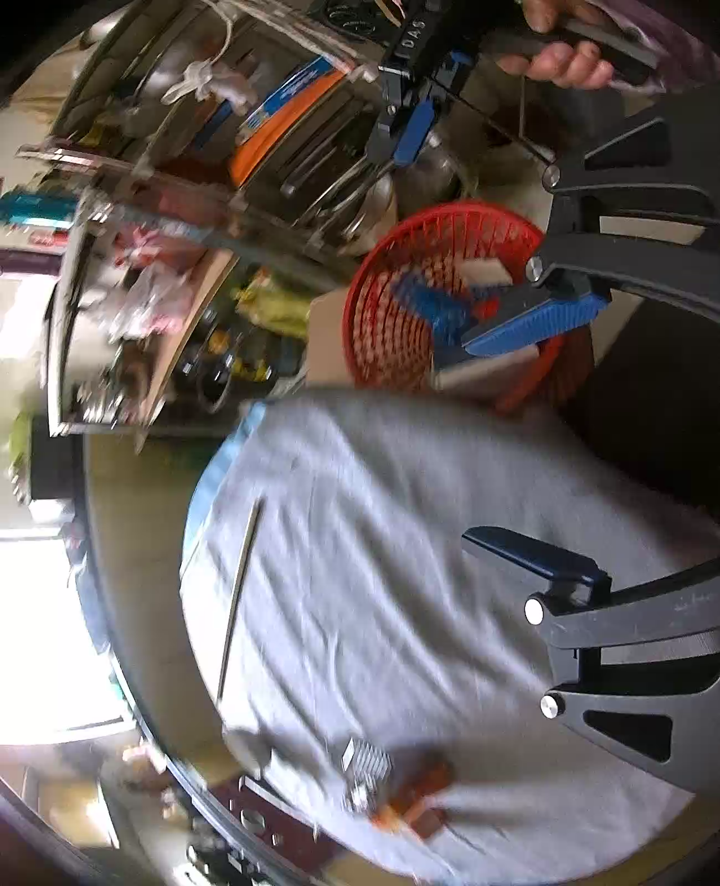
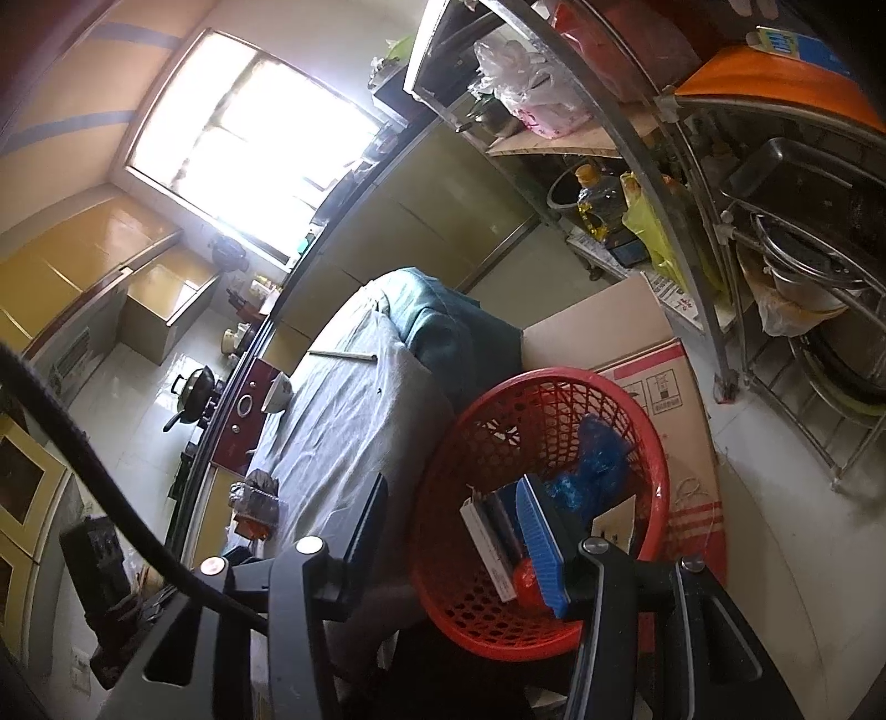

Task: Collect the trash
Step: 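Move both grippers back over the table toward the remaining trash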

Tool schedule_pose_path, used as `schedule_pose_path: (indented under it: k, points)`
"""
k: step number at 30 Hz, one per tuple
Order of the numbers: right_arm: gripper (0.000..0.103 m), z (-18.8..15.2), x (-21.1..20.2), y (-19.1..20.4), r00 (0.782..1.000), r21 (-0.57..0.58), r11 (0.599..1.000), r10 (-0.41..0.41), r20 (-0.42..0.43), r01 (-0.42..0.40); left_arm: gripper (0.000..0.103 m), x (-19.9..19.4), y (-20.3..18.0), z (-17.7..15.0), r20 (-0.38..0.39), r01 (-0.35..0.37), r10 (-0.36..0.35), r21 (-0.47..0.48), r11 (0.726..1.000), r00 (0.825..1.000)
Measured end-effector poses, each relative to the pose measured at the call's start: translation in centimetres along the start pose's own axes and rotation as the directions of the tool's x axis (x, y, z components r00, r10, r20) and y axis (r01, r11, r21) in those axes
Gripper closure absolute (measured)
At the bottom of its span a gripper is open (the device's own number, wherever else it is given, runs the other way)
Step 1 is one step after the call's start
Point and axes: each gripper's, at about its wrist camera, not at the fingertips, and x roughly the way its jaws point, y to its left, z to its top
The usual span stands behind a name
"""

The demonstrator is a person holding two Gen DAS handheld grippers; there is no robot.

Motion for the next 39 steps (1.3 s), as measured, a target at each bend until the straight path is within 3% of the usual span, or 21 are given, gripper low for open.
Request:
schedule_pose_path:
  k: [4, 9, 16, 20, 24, 28, 30, 34, 39]
  points:
    - [0.050, -0.2, -0.3, 0.7, 1.000, -0.013, 1.000, 0.006, -0.003, -0.006, 0.034, -2.8, 2.6, -1.5, 0.068, -0.086, 0.088, -0.027, 0.996, 0.994]
    - [0.050, -0.4, -0.3, 1.7, 1.000, -0.032, 0.999, 0.008, -0.012, -0.008, 0.032, -4.9, 5.6, -3.0, 0.095, -0.141, 0.149, -0.092, 0.986, 0.984]
    - [0.050, -0.5, 0.1, 3.2, 0.999, -0.061, 0.998, 0.016, -0.028, -0.017, 0.029, -8.4, 11.5, -5.2, 0.122, -0.245, 0.277, -0.225, 0.943, 0.953]
    - [0.050, -0.7, 0.5, 4.5, 0.999, -0.087, 0.996, 0.023, -0.037, -0.026, 0.028, -10.7, 15.7, -6.4, 0.128, -0.301, 0.357, -0.326, 0.896, 0.925]
    - [0.050, -1.0, 0.9, 6.2, 0.998, -0.123, 0.992, 0.028, -0.051, -0.034, 0.026, -13.6, 19.7, -8.3, 0.133, -0.355, 0.448, -0.433, 0.829, 0.884]
    - [0.049, -1.6, 1.5, 8.3, 0.997, -0.164, 0.985, 0.035, -0.069, -0.046, 0.025, -16.1, 23.0, -11.1, 0.112, -0.423, 0.548, -0.515, 0.746, 0.829]
    - [0.049, -2.0, 2.1, 9.5, 0.996, -0.192, 0.980, 0.038, -0.086, -0.054, 0.025, -16.8, 24.1, -12.4, 0.098, -0.445, 0.578, -0.540, 0.715, 0.810]
    - [0.049, -3.0, 3.3, 12.0, 0.992, -0.241, 0.968, 0.043, -0.122, -0.072, 0.024, -17.3, 25.9, -14.9, 0.067, -0.448, 0.591, -0.585, 0.676, 0.804]
    - [0.049, -4.8, 4.9, 16.2, 0.983, -0.330, 0.938, 0.052, -0.174, -0.108, 0.024, -17.3, 27.1, -16.9, 0.047, -0.456, 0.601, -0.605, 0.653, 0.798]
